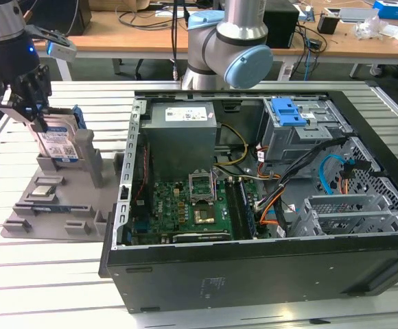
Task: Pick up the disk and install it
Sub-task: 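Pick up the disk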
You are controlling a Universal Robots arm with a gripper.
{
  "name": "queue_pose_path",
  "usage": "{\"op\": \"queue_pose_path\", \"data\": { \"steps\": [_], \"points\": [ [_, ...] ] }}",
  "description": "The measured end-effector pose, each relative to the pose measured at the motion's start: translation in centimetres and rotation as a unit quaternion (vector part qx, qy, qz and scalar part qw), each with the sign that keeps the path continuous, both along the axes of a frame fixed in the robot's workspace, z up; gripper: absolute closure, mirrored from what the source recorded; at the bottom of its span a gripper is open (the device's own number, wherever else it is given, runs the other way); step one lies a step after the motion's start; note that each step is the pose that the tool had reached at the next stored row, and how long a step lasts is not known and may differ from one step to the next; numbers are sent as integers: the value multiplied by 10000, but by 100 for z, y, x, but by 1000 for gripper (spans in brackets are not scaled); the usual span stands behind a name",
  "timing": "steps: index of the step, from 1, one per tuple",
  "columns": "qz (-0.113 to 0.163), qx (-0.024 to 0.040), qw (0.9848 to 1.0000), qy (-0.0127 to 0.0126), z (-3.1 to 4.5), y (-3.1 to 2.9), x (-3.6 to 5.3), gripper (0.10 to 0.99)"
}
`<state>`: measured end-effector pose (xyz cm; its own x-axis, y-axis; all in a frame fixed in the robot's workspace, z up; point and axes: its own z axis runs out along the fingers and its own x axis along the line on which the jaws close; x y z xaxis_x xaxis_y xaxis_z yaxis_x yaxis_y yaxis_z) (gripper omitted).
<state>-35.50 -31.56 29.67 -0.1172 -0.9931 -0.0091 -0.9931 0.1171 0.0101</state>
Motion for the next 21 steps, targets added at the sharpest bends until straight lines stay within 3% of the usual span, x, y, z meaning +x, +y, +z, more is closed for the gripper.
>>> {"op": "queue_pose_path", "data": {
  "steps": [5,10,21],
  "points": [
    [0,0,10000,0,119,4,0,718],
    [0,0,10000,0,294,6,0,718],
    [0,0,10000,0,464,6,0,718]
  ]
}}
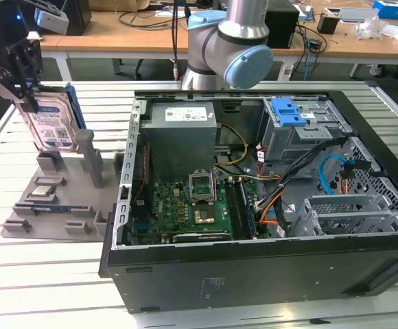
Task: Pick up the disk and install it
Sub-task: 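Pick up the disk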
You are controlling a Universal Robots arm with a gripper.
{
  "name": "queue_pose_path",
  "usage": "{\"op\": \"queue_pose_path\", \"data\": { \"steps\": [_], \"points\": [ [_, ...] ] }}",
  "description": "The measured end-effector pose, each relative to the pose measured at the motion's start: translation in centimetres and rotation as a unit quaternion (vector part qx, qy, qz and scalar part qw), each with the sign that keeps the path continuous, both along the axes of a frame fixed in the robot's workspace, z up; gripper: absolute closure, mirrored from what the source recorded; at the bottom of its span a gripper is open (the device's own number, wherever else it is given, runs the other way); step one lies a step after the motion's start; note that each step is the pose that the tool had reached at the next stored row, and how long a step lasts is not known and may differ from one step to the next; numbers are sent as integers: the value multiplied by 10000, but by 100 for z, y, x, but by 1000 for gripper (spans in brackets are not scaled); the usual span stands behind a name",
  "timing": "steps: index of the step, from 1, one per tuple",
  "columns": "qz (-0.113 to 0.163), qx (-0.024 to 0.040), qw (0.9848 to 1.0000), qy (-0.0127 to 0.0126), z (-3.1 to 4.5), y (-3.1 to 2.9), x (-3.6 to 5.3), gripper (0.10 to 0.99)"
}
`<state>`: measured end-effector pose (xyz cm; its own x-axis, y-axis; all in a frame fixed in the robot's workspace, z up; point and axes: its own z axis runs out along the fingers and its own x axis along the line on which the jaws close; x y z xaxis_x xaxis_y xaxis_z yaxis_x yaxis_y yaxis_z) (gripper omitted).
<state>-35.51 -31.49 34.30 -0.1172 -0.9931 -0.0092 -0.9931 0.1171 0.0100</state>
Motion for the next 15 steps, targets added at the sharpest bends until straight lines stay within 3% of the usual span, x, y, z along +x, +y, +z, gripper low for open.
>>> {"op": "queue_pose_path", "data": {
  "steps": [15],
  "points": [
    [0,0,10000,1,250,2,0,718]
  ]
}}
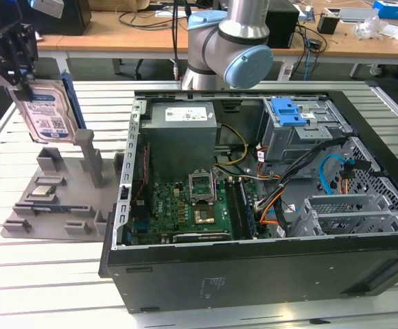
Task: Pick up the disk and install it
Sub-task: 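Pick up the disk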
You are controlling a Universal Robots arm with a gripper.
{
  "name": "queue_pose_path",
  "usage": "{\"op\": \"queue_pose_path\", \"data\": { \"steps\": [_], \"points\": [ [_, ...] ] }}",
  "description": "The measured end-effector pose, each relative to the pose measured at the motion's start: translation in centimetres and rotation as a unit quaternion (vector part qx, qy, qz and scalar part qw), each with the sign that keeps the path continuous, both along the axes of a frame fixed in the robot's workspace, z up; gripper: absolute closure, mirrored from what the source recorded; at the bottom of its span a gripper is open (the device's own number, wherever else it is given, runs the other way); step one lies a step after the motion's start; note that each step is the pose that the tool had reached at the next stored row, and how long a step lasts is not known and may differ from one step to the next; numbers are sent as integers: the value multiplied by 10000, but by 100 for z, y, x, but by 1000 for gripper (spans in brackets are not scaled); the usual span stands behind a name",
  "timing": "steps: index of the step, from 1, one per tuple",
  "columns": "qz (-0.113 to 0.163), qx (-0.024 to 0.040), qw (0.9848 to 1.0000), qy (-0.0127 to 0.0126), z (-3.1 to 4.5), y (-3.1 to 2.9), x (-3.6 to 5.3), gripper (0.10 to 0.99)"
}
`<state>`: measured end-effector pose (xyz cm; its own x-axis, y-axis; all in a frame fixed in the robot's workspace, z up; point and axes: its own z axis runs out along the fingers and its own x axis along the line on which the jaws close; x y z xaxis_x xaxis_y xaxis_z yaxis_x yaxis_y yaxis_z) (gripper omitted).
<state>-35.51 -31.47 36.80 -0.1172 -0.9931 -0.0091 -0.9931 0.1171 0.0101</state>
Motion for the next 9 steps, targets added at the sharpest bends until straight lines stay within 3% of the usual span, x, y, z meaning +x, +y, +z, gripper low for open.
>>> {"op": "queue_pose_path", "data": {
  "steps": [9],
  "points": [
    [0,0,10000,0,130,0,0,718]
  ]
}}
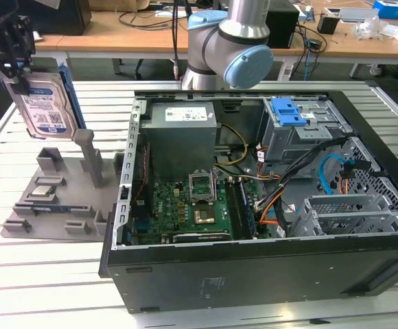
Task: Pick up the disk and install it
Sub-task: 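Pick up the disk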
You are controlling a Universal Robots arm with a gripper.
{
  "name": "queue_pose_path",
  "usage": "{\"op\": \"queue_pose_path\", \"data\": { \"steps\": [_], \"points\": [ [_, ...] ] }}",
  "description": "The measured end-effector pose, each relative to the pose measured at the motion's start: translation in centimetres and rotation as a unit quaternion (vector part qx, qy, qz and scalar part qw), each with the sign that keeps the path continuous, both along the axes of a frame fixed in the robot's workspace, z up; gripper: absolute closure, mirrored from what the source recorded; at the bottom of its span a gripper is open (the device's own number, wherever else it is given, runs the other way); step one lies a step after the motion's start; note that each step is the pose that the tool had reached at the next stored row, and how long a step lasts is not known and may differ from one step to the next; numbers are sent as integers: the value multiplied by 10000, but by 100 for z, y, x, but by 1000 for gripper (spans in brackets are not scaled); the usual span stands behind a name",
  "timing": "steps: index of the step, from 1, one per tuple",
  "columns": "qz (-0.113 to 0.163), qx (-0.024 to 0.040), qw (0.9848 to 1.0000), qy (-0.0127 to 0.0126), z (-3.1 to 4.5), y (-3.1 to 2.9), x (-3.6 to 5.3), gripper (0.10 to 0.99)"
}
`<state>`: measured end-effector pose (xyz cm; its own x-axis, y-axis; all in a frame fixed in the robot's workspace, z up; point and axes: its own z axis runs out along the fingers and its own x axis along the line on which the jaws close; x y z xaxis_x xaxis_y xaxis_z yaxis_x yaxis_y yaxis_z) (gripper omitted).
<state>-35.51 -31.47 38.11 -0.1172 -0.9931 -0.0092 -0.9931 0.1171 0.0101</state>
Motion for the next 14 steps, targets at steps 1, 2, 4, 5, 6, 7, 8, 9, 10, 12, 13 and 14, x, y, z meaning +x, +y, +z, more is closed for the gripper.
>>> {"op": "queue_pose_path", "data": {
  "steps": [1,2,4,5,6,7,8,9,10,12,13,14],
  "points": [
    [0,0,10000,0,13,0,0,718],
    [0,0,10000,0,41,0,0,718],
    [0,0,10000,0,63,0,0,718],
    [0,0,10000,0,79,0,0,718],
    [0,0,10000,0,92,0,0,718],
    [0,0,10000,0,104,0,0,718],
    [0,0,10000,0,117,1,0,718],
    [0,0,10000,0,131,1,0,718],
    [0,0,10000,0,142,1,0,718],
    [0,0,10000,0,168,0,0,718],
    [0,0,10000,0,184,1,0,718],
    [0,0,10000,0,196,0,0,718]
  ]
}}
